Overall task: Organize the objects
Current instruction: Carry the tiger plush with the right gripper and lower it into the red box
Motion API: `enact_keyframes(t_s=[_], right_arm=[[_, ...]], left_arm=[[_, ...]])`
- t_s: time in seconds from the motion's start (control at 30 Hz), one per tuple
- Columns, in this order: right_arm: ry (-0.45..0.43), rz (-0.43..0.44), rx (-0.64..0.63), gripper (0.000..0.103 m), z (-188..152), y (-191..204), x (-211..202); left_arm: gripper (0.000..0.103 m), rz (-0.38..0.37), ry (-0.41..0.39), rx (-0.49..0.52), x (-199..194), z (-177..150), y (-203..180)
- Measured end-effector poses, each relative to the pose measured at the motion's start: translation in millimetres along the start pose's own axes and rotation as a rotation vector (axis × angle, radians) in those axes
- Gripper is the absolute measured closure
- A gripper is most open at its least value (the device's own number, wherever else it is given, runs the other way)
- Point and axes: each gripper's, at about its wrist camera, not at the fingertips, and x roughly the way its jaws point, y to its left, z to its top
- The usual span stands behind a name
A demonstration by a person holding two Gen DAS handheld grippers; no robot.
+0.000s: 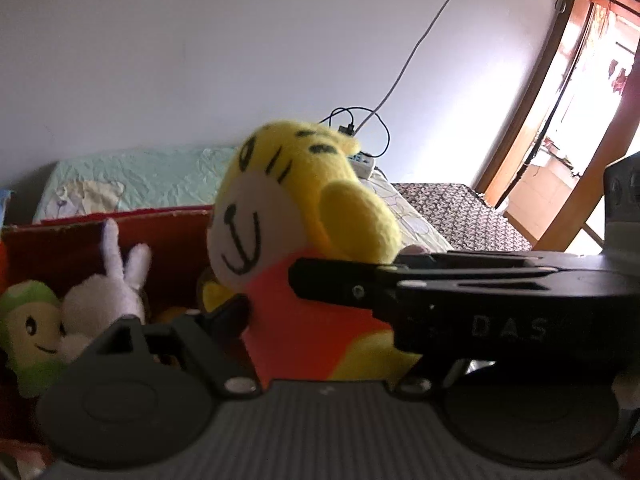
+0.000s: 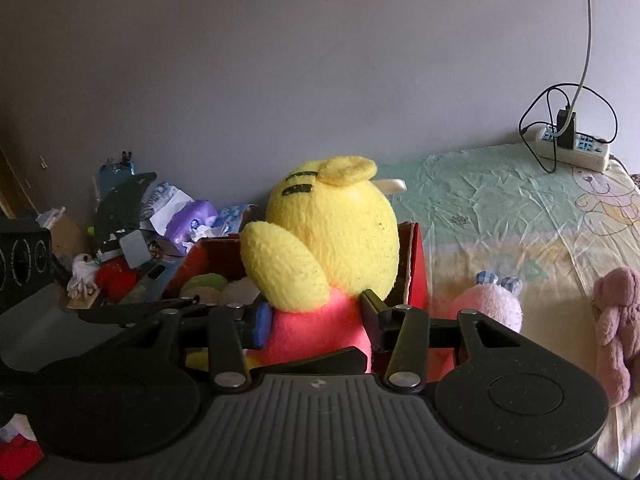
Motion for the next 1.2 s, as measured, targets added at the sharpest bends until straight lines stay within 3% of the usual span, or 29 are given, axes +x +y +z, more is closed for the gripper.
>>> enact_keyframes(t_s=[0.17, 0.27, 0.4, 0.67, 0.83, 0.9, 1.07, 1.13, 1.2], right_arm=[[0.008, -0.026, 0.005, 0.056, 5, 1, 14], [0.067, -0.052, 0.004, 0.056, 4, -2, 31], [0.155, -0.082, 0.019, 0.056, -1, -6, 47], [0.242, -0.105, 0.030, 0.053, -7, -14, 66], [0.187, -0.101, 0.030, 0.052, -13, -13, 60], [0.153, -0.092, 0.063, 0.051, -13, -15, 52], [0.029, -0.098, 0.002, 0.051, -17, -8, 29], [0.012, -0.076, -0.007, 0.060, -19, -8, 26], [0.010, -0.044, 0.001, 0.075, -21, -9, 29]], left_arm=[[0.023, -0.027, -0.015, -0.001, 2, 8, 6], [0.025, -0.029, -0.013, 0.001, 6, 11, 12], [0.025, -0.053, 0.039, -0.037, 20, 4, 24], [0.026, -0.086, 0.095, -0.101, 38, -8, 38], [0.023, -0.066, 0.121, -0.106, 49, -15, 43], [0.015, -0.060, 0.123, -0.099, 50, -16, 44], [0.015, -0.053, 0.132, -0.083, 55, -16, 44], [0.015, -0.055, 0.142, -0.069, 57, -16, 42], [0.015, -0.051, 0.145, -0.057, 59, -17, 40]])
